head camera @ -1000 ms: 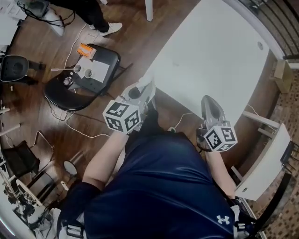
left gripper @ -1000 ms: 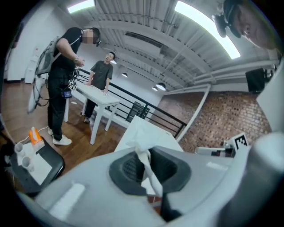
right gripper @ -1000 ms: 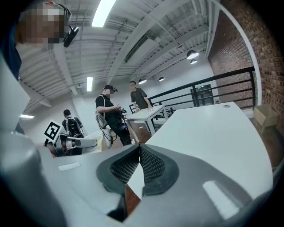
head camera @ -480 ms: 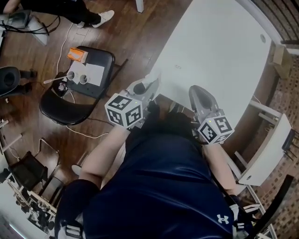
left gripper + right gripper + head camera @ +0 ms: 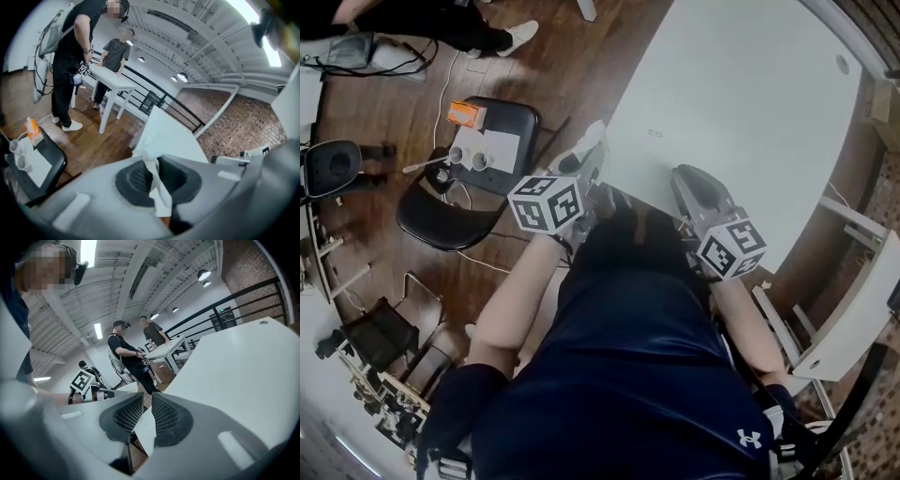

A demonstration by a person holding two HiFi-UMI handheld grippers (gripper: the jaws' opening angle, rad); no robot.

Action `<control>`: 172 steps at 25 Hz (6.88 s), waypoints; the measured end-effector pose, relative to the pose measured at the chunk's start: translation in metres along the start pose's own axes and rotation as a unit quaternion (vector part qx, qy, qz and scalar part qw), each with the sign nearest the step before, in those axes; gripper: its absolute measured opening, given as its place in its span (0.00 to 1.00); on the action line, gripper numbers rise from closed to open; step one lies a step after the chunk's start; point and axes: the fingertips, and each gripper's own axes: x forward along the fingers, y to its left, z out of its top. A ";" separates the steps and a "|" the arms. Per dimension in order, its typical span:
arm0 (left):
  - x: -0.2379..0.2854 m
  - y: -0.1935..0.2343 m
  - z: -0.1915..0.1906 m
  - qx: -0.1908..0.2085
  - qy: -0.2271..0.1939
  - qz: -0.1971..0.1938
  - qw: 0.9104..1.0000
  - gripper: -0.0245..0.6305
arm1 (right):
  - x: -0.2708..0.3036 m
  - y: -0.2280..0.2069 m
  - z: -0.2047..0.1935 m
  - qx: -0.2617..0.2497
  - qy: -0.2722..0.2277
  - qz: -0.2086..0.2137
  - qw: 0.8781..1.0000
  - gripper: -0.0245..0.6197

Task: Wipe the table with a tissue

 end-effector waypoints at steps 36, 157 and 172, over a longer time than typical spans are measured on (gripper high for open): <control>0.078 0.009 -0.007 0.136 0.029 0.026 0.990 0.23 | -0.007 -0.052 -0.008 0.066 -0.007 -0.033 0.997 0.09; 0.126 -0.046 -0.094 0.669 0.428 -0.044 0.605 0.05 | -0.053 -0.142 -0.018 0.190 -0.054 -0.080 0.977 0.07; 0.087 -0.044 -0.060 0.569 0.292 0.002 0.769 0.05 | -0.028 -0.117 0.006 0.155 -0.037 -0.058 0.986 0.07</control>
